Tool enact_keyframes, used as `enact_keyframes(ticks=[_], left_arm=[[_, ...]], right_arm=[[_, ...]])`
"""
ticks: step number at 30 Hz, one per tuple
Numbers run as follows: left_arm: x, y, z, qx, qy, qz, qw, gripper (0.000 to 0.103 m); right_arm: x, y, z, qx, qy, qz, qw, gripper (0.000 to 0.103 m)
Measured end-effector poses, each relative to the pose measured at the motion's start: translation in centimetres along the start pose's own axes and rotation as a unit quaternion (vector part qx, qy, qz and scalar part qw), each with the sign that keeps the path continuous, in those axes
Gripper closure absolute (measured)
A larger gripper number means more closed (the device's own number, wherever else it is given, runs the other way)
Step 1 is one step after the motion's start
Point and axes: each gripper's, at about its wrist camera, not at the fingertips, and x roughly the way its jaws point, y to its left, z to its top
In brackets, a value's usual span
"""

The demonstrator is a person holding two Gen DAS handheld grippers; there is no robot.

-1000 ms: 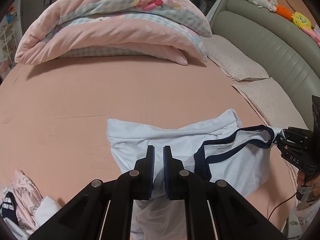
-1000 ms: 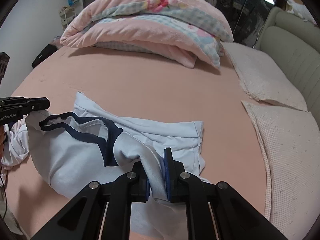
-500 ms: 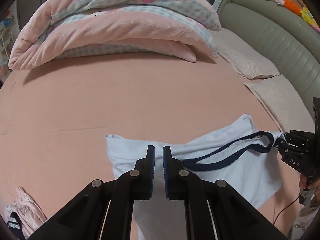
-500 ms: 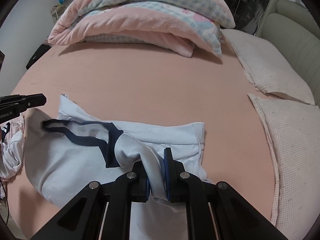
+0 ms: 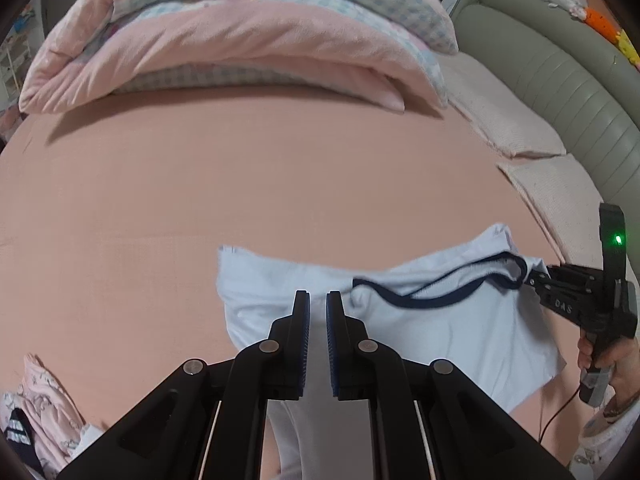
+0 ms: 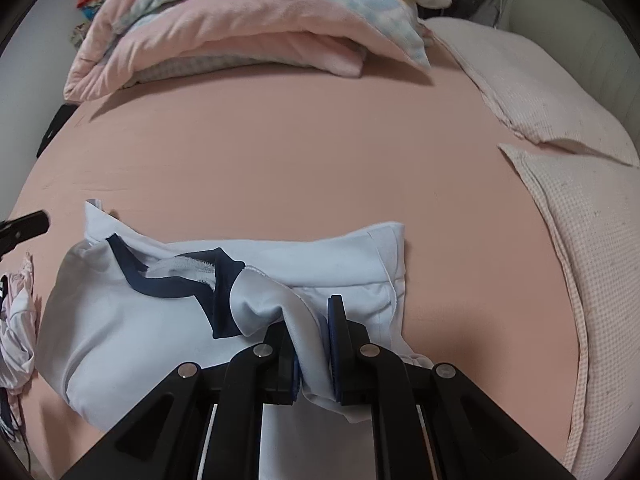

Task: Fold clothes

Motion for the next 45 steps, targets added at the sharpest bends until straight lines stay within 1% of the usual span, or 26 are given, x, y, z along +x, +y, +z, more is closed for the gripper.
enact_keyframes(ticks=[1, 3, 4, 5, 6, 7, 8, 9, 10, 12, 16, 20, 24, 26, 28, 30, 32, 34, 35, 38, 42, 45], left_arm=[[0.0, -0.1, -0.2, 0.000, 0.005, -0.003, 1.0000, 0.096], [-0.1, -0.3, -0.7, -0.002, 0.020, -0.012, 0.9997, 0.095], [-0.2, -0.4, -0.9, -0.003, 0.029, -0.015, 0.9995, 0.095], [-0.3, -0.6, -1.3, -0.007, 0.039, -0.016, 0.9991, 0.093], [-0.5, -0.7, -1.6, -0.009, 0.044, -0.016, 0.9989, 0.091], [-0.6, -0.8, -1.9, -0.010, 0.046, -0.015, 0.9988, 0.086], [-0.8, -1.0, -2.2, -0.010, 0.044, -0.010, 0.9989, 0.083], [-1.1, -1.1, -2.4, -0.012, 0.041, -0.007, 0.9990, 0.071], [-1.4, -1.2, -2.7, -0.015, 0.039, -0.006, 0.9991, 0.049], [-2.0, -1.2, -3.2, -0.023, 0.039, -0.013, 0.9989, 0.025], [-3.4, -1.3, -4.5, -0.051, 0.029, -0.034, 0.9977, 0.024], [-4.1, -1.3, -6.3, -0.072, 0.027, -0.035, 0.9965, 0.024], [-4.6, -0.9, -8.5, -0.104, 0.021, -0.061, 0.9925, 0.024], [-4.7, -0.7, -9.4, -0.121, 0.017, -0.071, 0.9900, 0.024], [-4.8, -0.6, -10.1, -0.132, 0.007, -0.068, 0.9888, 0.023], [-4.8, -0.5, -10.8, -0.145, -0.001, -0.064, 0.9874, 0.019], [-4.8, -0.1, -11.7, -0.165, -0.007, -0.073, 0.9836, 0.018], [-4.7, 0.4, -12.5, -0.191, -0.011, -0.091, 0.9772, 0.018], [-4.6, 0.8, -13.0, -0.209, -0.013, -0.101, 0.9725, 0.018], [-4.1, 1.8, -14.2, -0.263, -0.019, -0.131, 0.9557, 0.018], [-3.2, 2.5, -15.9, -0.312, -0.018, -0.163, 0.9358, 0.018], [-2.5, 2.6, -17.0, -0.333, -0.017, -0.175, 0.9265, 0.018]], right_arm=[[0.2, 0.0, 0.0, 0.001, 0.006, -0.002, 1.000, 0.092], [0.0, 0.2, 0.0, 0.000, 0.014, -0.017, 1.000, 0.078], [-0.2, 0.3, -0.1, 0.002, 0.017, -0.024, 1.000, 0.059], [-0.4, 0.3, -0.1, 0.004, 0.020, -0.030, 0.999, 0.038], [-0.8, 0.3, -0.2, 0.008, 0.020, -0.029, 0.999, 0.030], [-1.4, 0.3, -0.3, 0.014, 0.018, -0.025, 0.999, 0.026], [-1.8, 0.2, -0.4, 0.018, 0.015, -0.022, 0.999, 0.026], [-2.4, 0.1, -0.6, 0.025, 0.014, -0.019, 0.999, 0.026], [-2.8, -0.1, -0.8, 0.033, 0.016, -0.015, 0.999, 0.025], [-3.7, -0.4, -1.2, 0.049, 0.019, -0.006, 0.999, 0.025], [-5.9, -1.4, -2.5, 0.078, 0.006, -0.002, 0.997, 0.025], [-7.6, -2.4, -4.5, 0.110, -0.003, 0.000, 0.994, 0.024], [-7.7, -3.4, -7.4, 0.153, 0.003, 0.023, 0.988, 0.024], [-7.8, -3.5, -8.8, 0.168, 0.006, 0.027, 0.985, 0.024], [-7.6, -3.7, -10.1, 0.186, 0.012, 0.040, 0.982, 0.024], [-7.4, -4.0, -11.1, 0.208, 0.016, 0.063, 0.976, 0.024], [-7.5, -4.2, -12.0, 0.227, 0.011, 0.073, 0.971, 0.024], [-7.7, -4.4, -12.8, 0.243, 0.006, 0.080, 0.967, 0.024], [-7.7, -4.4, -13.1, 0.250, 0.005, 0.083, 0.965, 0.024], [-7.4, -4.4, -14.2, 0.270, 0.007, 0.093, 0.958, 0.024], [-6.8, -4.3, -15.9, 0.297, 0.017, 0.112, 0.948, 0.024], [-6.2, -4.2, -17.2, 0.319, 0.023, 0.126, 0.939, 0.024]])
